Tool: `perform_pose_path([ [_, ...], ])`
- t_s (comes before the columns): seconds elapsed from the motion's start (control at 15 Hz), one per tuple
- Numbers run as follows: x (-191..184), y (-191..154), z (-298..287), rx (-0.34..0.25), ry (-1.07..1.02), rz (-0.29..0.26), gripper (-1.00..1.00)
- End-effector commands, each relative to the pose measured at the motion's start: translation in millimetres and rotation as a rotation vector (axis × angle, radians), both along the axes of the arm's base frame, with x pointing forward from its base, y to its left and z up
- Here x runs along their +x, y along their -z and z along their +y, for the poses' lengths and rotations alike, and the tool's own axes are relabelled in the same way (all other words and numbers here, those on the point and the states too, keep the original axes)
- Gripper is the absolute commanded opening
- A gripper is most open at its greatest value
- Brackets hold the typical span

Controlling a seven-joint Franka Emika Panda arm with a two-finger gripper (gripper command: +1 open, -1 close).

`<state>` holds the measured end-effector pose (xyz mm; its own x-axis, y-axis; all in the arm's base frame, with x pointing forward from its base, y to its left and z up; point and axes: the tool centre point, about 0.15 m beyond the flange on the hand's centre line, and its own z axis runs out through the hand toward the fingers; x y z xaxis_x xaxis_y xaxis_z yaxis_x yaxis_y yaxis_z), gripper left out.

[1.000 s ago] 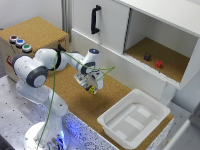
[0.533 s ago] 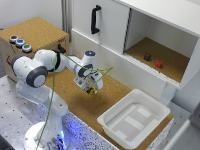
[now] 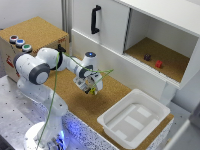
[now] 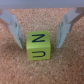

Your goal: Rotate the yellow block 90 degrees to the left

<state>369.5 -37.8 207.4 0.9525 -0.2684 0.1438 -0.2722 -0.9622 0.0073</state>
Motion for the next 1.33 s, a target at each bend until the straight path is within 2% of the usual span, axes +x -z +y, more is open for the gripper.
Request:
perform_pose_path([
  [0.0,8,-14,-6,0.012,0.046,0.006,-1.00],
  [0.13,0,-31,2,-0.002,0.002,-0.020,-1.00],
  [0.2,-2,-36,11,-0.022,-0.079,-0.006,-1.00],
  [0.33,-8,-32,34,-0.194,-0.247,0.010,-1.00],
  [0.4,-12,-36,38,-0.196,-0.328,0.000,-1.00],
  [0.47,-20,-38,48,-0.225,-0.462,-0.020,-1.00],
  [0.73,-28,-34,64,-0.228,-0.844,-0.006,-1.00],
  [0.93,-30,-30,67,-0.177,-1.214,0.035,-1.00],
  [1.13,-35,-31,62,-0.157,-1.616,0.054,-1.00],
  [1.27,-39,-38,59,-0.122,-1.854,0.065,-1.00],
])
